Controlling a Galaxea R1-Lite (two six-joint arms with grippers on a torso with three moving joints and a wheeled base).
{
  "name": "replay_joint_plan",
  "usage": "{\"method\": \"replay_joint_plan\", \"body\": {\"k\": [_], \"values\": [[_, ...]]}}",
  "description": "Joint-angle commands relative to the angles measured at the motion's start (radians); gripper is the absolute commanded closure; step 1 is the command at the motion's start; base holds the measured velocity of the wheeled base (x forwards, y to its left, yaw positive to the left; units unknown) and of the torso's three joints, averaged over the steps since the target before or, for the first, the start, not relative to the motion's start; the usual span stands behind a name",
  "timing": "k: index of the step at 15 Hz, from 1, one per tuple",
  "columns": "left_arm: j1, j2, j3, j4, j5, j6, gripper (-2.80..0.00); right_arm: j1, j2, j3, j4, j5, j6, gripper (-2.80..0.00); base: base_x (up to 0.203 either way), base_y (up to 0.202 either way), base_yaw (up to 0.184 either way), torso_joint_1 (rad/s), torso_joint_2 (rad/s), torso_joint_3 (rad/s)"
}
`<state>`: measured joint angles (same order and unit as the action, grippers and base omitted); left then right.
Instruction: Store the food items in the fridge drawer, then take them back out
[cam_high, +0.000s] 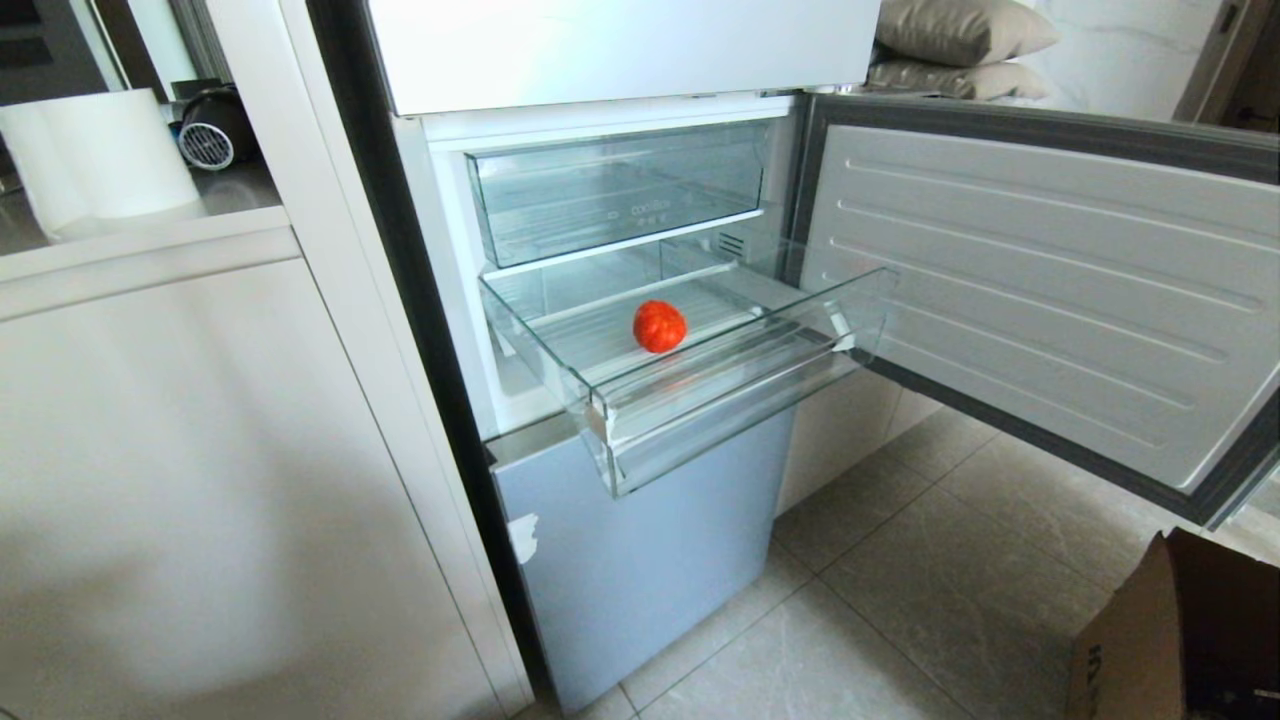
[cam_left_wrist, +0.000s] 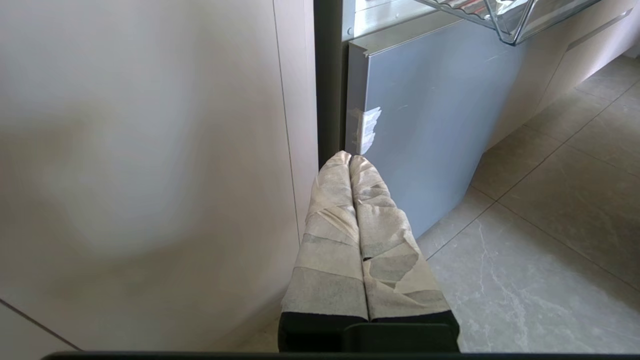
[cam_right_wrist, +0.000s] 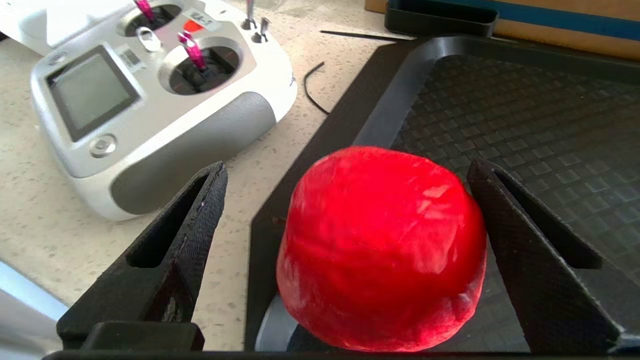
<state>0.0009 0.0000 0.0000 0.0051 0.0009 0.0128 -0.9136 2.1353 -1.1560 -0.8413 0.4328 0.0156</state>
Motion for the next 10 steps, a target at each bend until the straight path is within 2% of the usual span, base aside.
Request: {"method": "replay_joint_plan", "body": {"k": [1,10], "values": [[0.001,0.002,0.0,-0.001,-0.001,0.0,0.0,-0.001,0.011,0.003,-0.002,0.004,0.001,-2.8,0.0,0.0,0.0,0.0,0.0,0.0],[0.001,0.002,0.0,0.001,0.001,0.0,0.0,-0.007,-0.005,0.032,-0.002,0.004,-0.005,-2.8,0.0,0.0,0.0,0.0,0.0,0.0]]}}
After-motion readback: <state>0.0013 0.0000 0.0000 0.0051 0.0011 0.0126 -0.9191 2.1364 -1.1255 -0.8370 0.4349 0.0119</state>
